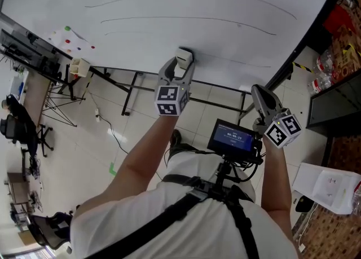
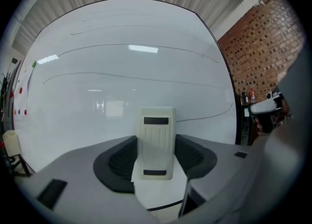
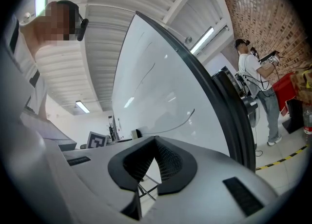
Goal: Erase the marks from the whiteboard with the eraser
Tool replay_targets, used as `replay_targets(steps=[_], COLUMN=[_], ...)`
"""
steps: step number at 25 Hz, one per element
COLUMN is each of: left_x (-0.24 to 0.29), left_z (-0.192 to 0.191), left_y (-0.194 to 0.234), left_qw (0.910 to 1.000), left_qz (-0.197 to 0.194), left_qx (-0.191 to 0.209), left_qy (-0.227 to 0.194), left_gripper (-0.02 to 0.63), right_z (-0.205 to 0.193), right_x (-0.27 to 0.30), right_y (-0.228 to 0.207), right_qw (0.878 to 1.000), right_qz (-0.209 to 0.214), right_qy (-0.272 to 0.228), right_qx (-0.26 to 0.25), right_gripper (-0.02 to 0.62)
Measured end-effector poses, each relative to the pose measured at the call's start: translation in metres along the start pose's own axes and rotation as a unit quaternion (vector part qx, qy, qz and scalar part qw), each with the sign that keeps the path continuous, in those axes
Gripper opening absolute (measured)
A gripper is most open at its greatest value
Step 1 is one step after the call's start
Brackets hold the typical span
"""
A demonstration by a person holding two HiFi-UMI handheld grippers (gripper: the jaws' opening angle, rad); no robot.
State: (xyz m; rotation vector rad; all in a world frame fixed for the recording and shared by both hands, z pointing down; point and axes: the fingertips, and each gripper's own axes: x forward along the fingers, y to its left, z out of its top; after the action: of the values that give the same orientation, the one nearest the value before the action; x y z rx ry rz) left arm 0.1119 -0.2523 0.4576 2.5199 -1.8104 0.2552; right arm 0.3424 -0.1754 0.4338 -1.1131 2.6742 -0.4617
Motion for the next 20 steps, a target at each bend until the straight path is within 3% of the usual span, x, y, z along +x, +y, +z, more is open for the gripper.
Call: replay_targets(steps=[3,8,10,13,20], left_x=[-0.008,-0.022,-0.026,-0.024,-0.002], left_z=[0.003,-0.002,0.002,0.010,0.017], left_y=[0.019,0.078,0.090,0.068,-0.026], left_qw=[0.9996,0.9903,0.9882,0.9916,0.9998], left_qz=[0.029,0.126,0.139,0.113,0.003], left_qx=[0.002,-0.056,-0.064,-0.062,-0.002], left_qy=[0.002,0.012,0.010,-0.002,-0.019], left_gripper=[0.272,0.270,0.268,0.269,0.270], right_z=[0.009,0.012,0.014,0.014,0.011], right_x=[-0.002,-0.002,0.004,0.006,0.007], right_y=[0.000,0.000,0.005,0.008,0.008], right_qw=[1.000,1.000,1.000,1.000,1.000], right_qz=[0.004,0.004,0.001,0.000,0.005], right_qy=[-0.003,-0.008,-0.008,-0.007,-0.011], right_qx=[-0.003,-0.003,-0.004,-0.004,-0.003], right_gripper=[0.020,0.020,0.020,0.020,0.020])
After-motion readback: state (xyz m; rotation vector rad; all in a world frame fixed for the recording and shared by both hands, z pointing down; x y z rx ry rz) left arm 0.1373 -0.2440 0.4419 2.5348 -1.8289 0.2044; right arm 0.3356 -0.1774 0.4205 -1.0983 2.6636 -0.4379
